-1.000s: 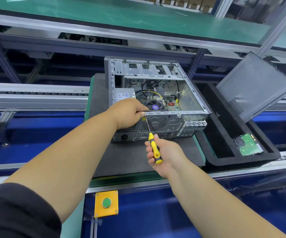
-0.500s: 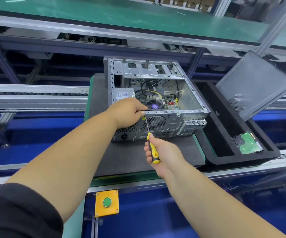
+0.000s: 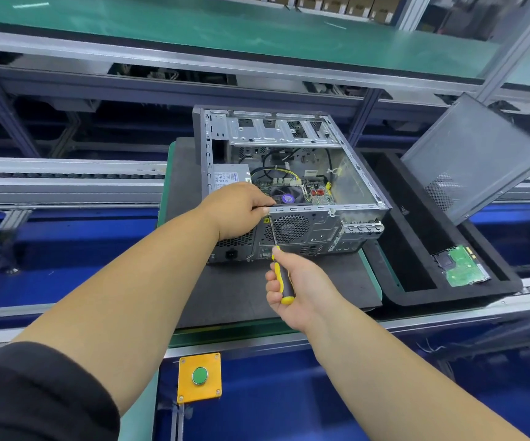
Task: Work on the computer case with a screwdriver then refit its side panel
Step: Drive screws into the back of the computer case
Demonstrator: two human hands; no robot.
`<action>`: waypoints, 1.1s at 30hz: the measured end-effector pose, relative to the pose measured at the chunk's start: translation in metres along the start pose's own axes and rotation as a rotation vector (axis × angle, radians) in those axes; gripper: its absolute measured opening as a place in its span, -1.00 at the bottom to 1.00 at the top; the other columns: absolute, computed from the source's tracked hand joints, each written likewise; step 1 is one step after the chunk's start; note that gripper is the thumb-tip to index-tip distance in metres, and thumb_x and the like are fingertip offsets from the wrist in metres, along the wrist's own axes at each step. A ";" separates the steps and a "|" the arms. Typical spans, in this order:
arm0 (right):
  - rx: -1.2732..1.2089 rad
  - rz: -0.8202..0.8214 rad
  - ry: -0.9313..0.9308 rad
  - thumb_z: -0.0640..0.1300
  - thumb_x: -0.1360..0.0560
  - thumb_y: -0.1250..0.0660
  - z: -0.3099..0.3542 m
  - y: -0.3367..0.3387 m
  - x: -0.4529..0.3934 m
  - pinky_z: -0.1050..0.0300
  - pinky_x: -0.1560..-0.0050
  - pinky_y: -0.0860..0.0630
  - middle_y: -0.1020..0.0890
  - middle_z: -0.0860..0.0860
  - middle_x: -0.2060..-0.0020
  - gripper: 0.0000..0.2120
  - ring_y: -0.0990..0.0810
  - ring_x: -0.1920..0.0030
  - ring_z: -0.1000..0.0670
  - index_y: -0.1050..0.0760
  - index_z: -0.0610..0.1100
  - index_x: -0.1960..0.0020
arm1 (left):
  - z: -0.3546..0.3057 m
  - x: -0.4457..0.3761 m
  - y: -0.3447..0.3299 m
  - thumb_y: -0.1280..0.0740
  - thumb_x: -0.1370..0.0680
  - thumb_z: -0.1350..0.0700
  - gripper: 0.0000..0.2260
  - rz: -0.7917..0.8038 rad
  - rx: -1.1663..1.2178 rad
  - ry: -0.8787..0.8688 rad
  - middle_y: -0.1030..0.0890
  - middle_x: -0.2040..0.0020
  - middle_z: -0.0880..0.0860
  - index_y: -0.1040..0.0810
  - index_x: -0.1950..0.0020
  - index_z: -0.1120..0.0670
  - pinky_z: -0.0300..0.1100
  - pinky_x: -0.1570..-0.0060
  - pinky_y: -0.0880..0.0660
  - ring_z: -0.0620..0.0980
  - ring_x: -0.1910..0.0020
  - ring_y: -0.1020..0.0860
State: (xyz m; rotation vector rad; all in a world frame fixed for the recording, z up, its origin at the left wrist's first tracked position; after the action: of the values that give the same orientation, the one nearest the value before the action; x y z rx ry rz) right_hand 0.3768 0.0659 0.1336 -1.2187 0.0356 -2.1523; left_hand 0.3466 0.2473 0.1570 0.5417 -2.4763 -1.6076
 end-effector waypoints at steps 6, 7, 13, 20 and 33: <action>0.044 -0.056 -0.003 0.11 -0.62 -0.25 0.002 0.002 -0.004 0.30 0.58 -0.37 -0.54 -0.02 0.50 -0.59 -0.44 0.58 0.07 -0.58 -0.24 0.11 | 0.002 -0.001 -0.001 -0.21 -0.63 0.03 -0.75 0.006 -0.011 -0.004 -0.61 -0.11 0.07 -0.60 -0.18 0.07 0.06 -0.18 -0.45 0.08 -0.16 -0.49; 0.052 -0.055 -0.017 0.13 -0.64 -0.19 0.003 0.002 -0.004 0.30 0.59 -0.35 -0.53 -0.01 0.50 -0.55 -0.43 0.58 0.07 -0.58 -0.23 0.10 | 0.002 -0.001 -0.001 -0.21 -0.63 0.03 -0.75 0.003 -0.005 -0.003 -0.60 -0.13 0.05 -0.60 -0.22 0.04 0.05 -0.19 -0.44 0.07 -0.18 -0.49; 0.038 0.005 -0.049 0.11 -0.68 -0.07 0.006 0.003 -0.005 0.30 0.60 -0.32 -0.51 -0.01 0.52 -0.50 -0.40 0.60 0.07 -0.58 -0.24 0.05 | 0.001 -0.002 0.000 -0.22 -0.63 0.03 -0.74 0.008 0.005 -0.005 -0.59 -0.16 0.03 -0.59 -0.26 0.00 0.04 -0.22 -0.43 0.05 -0.21 -0.48; -0.019 -0.033 -0.011 0.12 -0.50 -0.43 0.002 0.002 -0.007 0.26 0.54 -0.40 -0.51 -0.05 0.40 -0.66 -0.45 0.53 0.05 -0.57 -0.19 0.03 | -0.001 -0.002 0.001 -0.21 -0.64 0.03 -0.72 -0.002 0.001 -0.021 -0.59 -0.18 0.00 -0.56 -0.31 -0.02 0.00 -0.25 -0.40 0.02 -0.24 -0.46; -0.019 -0.052 -0.033 0.12 -0.62 -0.24 0.006 0.000 -0.005 0.30 0.63 -0.34 -0.53 -0.03 0.50 -0.57 -0.41 0.60 0.09 -0.56 -0.25 0.12 | -0.001 0.000 0.001 -0.20 -0.64 0.01 -0.74 0.006 -0.022 -0.011 -0.60 -0.14 0.03 -0.59 -0.23 0.02 0.03 -0.23 -0.41 0.03 -0.22 -0.45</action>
State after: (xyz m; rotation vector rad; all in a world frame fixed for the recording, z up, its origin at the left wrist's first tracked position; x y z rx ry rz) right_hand 0.3831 0.0700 0.1330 -1.2788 0.0108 -2.1803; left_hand 0.3468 0.2473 0.1583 0.5238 -2.4626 -1.6378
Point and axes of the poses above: each hand's wrist, its own x-axis away from the middle knuckle, its own y-axis out of the back of the hand, z = x × y, the point moved 2 cm from there along -x, towards the middle knuckle
